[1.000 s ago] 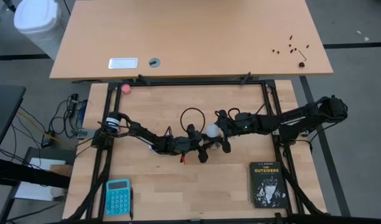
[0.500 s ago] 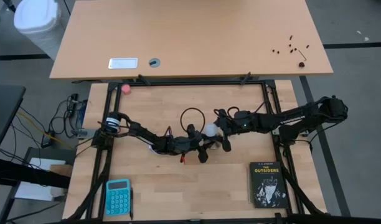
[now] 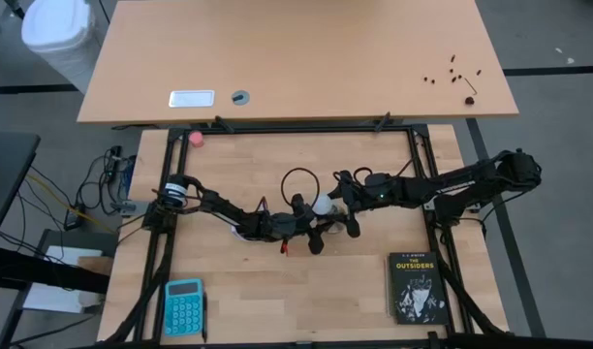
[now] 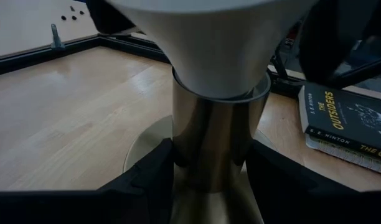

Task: Screw lightbulb
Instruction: Insert the white lightbulb into the silver lamp

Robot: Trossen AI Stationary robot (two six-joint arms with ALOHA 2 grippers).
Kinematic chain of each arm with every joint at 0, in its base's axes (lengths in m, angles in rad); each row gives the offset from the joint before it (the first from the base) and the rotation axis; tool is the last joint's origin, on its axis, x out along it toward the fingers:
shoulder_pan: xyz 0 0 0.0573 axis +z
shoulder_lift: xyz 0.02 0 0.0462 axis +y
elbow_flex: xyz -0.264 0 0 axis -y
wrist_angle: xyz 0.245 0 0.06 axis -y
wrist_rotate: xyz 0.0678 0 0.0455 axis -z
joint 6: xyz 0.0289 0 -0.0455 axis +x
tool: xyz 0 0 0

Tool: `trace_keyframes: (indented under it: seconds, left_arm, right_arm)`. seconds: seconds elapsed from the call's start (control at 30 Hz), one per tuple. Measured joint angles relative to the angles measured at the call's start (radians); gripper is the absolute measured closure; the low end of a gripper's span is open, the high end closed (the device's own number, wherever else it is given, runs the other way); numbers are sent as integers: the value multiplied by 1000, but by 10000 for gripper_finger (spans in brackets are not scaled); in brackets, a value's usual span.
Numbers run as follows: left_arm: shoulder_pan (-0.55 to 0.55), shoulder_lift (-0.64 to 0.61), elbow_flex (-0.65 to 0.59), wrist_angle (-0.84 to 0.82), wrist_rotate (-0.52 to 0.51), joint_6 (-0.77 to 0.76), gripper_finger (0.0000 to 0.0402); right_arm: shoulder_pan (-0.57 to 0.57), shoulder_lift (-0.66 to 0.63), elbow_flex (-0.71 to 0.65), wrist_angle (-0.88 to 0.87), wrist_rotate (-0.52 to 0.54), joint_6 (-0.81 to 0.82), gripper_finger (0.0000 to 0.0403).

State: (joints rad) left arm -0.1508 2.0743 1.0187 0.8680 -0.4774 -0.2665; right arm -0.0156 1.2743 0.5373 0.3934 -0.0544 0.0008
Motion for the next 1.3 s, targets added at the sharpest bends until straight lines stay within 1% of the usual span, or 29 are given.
trace_keyframes:
  seconds: [0.23,0.37,0.47,0.6,0.77,0.87,0.97,1.13,1.2,1.3]
  left_arm:
    - [0,0,0,0,0,0,213]
    - [0,0,0,0,9,0,213]
    - [0,0,0,0,11,5,213]
    - [0,0,0,0,11,16,213]
    - [0,0,0,0,11,25,213]
    - [0,0,0,0,11,26,213]
    - [0,0,0,1,11,26,213]
    - [0,0,0,1,11,27,213]
    - [0,0,0,1,11,27,213]
    - [0,0,0,0,11,27,213]
  right_arm:
    - [0,0,0,0,-2,-4,106]
    - [-11,0,0,0,-49,25,91]
    - [-29,0,1,0,-56,30,85]
    - [-59,0,52,-68,-95,58,85]
    - [-54,0,143,-225,-98,44,87]
    - [-52,0,163,-273,-101,44,87]
    - [-51,0,164,-278,-130,65,87]
    - [-45,43,165,-250,-131,63,89]
    - [-44,60,164,-242,-150,72,90]
    - [-31,79,165,-212,-139,47,89]
